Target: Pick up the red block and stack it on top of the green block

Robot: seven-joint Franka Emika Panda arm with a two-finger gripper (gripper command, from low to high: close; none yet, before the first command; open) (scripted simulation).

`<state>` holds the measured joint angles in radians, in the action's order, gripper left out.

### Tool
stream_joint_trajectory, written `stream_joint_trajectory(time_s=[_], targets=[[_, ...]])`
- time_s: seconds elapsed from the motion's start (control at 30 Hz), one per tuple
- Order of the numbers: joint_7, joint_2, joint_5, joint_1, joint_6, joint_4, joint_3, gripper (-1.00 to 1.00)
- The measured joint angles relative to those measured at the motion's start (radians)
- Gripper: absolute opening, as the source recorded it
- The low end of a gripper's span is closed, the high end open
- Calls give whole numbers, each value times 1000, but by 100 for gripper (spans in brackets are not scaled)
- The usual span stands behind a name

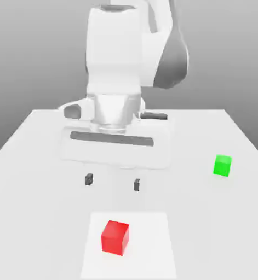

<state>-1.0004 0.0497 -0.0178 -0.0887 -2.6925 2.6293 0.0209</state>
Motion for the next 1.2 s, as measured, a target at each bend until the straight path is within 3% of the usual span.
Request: stream_joint_trajectory(time_s=[0.27,0.3,0.53,0.73,1.2], targets=[[-25,-289,8,0,-207,29,-8,0],[-27,-323,6,2,-235,25,-10,-100],[-30,-330,3,2,-242,24,-10,-100],[-17,-142,16,0,-83,53,6,-100],[460,143,264,638,22,213,307,-100]])
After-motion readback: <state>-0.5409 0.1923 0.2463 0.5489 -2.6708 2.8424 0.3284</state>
